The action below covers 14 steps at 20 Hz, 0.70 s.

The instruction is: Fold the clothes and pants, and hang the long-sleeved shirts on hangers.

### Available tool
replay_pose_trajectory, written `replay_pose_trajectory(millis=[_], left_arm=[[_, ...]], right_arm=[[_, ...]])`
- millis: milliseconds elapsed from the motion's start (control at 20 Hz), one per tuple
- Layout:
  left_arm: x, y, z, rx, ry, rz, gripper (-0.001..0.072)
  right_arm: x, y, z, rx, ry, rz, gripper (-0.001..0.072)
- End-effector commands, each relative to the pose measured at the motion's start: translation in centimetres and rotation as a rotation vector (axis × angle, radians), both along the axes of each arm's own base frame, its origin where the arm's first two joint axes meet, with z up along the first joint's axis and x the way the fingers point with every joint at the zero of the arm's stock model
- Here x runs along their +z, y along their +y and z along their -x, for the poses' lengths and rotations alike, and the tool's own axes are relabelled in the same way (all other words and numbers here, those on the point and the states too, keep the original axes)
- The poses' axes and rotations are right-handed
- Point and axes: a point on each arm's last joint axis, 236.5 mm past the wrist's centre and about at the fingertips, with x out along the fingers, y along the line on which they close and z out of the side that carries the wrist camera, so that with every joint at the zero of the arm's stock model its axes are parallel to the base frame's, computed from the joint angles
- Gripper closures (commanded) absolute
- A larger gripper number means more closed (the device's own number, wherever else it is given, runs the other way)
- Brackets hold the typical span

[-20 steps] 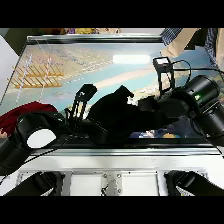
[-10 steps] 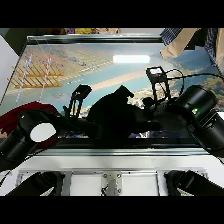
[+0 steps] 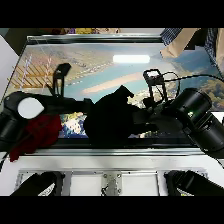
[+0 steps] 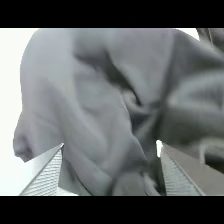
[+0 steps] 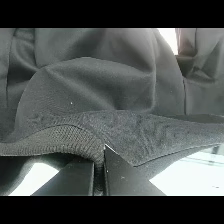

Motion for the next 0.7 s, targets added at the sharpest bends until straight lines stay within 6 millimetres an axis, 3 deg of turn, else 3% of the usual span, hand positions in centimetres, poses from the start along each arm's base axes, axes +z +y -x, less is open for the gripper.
replay_pose_trajectory(millis=[0, 150, 450, 650], left_arm=[[2.0, 2.9, -2.1, 0.042, -0.045, 0.038, 0.0082], [1.0, 7.7, -4.4, 0.156, -0.051, -0.022, 0.0083], [-5.1, 20.6, -10.0, 0.391, -0.023, -0.297, 0.0084], [-8.0, 27.0, -13.9, 0.439, 0.002, -0.492, 0.0084]], right_arm=[[-0.1, 0.1, 0.0, -0.001, 0.002, 0.0, 0.0678], [-0.1, 0.1, 0.0, -0.007, 0.003, -0.002, 0.0678], [-0.1, 0.1, 0.0, -0.017, 0.005, -0.005, 0.0678], [-0.2, 0.1, 0.1, -0.017, 0.01, -0.004, 0.0678]])
